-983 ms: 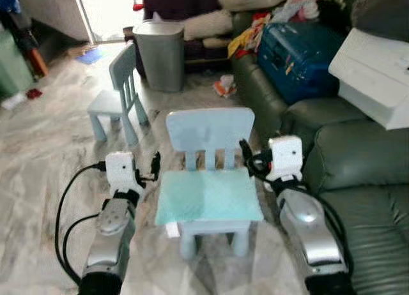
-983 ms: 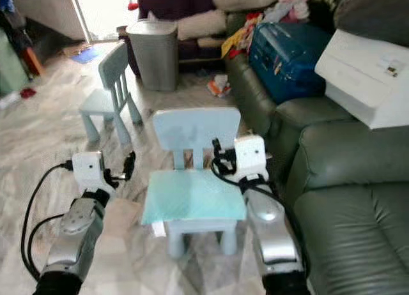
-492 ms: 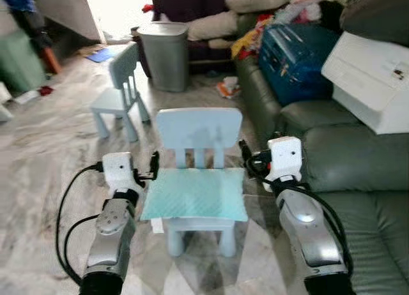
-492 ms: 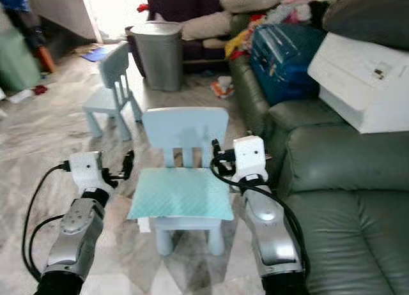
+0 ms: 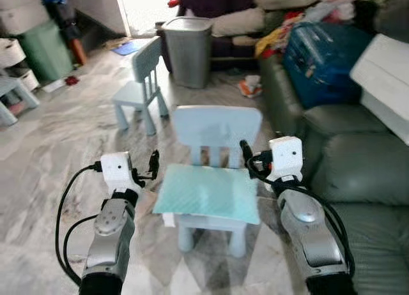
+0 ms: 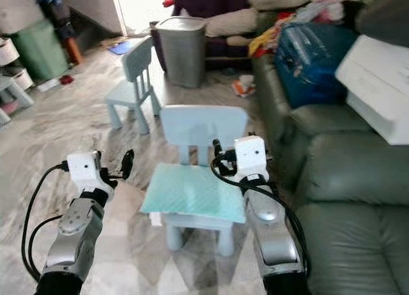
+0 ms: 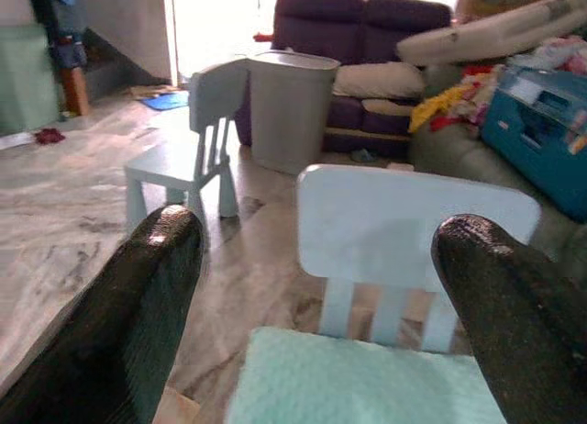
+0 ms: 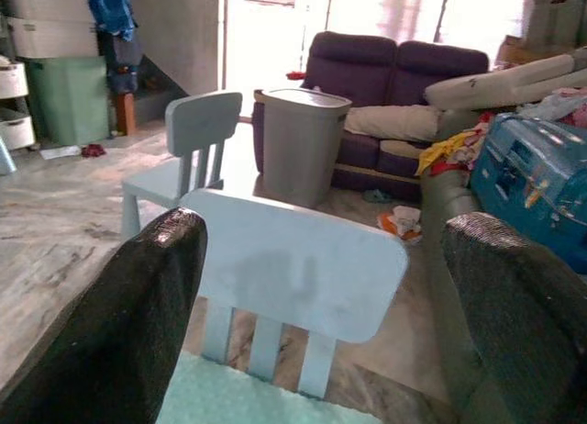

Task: Move the pillow to the sofa

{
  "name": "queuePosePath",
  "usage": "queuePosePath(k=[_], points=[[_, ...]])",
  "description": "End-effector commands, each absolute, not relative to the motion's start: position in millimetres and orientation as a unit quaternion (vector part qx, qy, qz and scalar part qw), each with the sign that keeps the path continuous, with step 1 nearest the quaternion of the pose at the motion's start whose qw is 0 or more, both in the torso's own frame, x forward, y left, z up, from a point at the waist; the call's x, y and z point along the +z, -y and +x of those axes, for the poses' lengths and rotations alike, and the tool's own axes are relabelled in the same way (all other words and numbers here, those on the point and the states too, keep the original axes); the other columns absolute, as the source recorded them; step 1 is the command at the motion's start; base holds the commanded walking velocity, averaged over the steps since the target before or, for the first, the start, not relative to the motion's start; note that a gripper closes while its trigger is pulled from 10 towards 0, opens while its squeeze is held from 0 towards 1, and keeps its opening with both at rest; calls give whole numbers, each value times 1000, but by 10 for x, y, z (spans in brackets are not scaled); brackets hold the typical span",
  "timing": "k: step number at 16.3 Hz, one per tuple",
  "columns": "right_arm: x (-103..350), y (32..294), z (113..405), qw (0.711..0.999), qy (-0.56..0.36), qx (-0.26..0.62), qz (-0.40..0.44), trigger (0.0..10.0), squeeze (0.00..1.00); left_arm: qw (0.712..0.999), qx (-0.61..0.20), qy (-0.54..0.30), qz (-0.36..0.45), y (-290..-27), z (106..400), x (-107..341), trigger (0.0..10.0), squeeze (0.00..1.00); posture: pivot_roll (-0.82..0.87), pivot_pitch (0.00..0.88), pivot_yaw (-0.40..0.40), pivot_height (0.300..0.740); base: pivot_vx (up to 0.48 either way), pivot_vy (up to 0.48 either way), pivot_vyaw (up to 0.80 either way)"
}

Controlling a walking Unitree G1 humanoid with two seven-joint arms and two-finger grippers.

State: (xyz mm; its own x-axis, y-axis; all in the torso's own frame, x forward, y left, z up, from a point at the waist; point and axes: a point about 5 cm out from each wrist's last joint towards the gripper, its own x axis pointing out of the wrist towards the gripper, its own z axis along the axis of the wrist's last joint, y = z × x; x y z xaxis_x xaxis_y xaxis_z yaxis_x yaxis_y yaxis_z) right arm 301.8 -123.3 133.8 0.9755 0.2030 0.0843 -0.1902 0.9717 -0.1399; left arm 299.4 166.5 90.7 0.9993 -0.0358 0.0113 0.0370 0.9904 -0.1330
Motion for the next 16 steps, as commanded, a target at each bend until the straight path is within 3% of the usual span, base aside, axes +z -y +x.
queuePosePath(k=[1,6,14,16], points=[[1402,1169,3020,990,61,109,-61,10000,0,998,-16,12,-61,-1716,2990,940,10000,0,-118,0,38,740,319,360,0],[1403,1178,3017,991,62,106,-61,10000,0,998,-31,8,-56,-1683,2975,918,10000,0,-119,0,36,740,332,345,0],[1430,1204,3023,990,69,100,-65,10000,0,997,-42,-9,-60,-1640,2959,865,10000,0,-119,0,34,740,426,0,0],[1432,1198,3024,990,70,101,-65,10000,0,998,-33,-22,-54,-1654,2952,825,10000,0,-116,0,32,740,0,0,0]])
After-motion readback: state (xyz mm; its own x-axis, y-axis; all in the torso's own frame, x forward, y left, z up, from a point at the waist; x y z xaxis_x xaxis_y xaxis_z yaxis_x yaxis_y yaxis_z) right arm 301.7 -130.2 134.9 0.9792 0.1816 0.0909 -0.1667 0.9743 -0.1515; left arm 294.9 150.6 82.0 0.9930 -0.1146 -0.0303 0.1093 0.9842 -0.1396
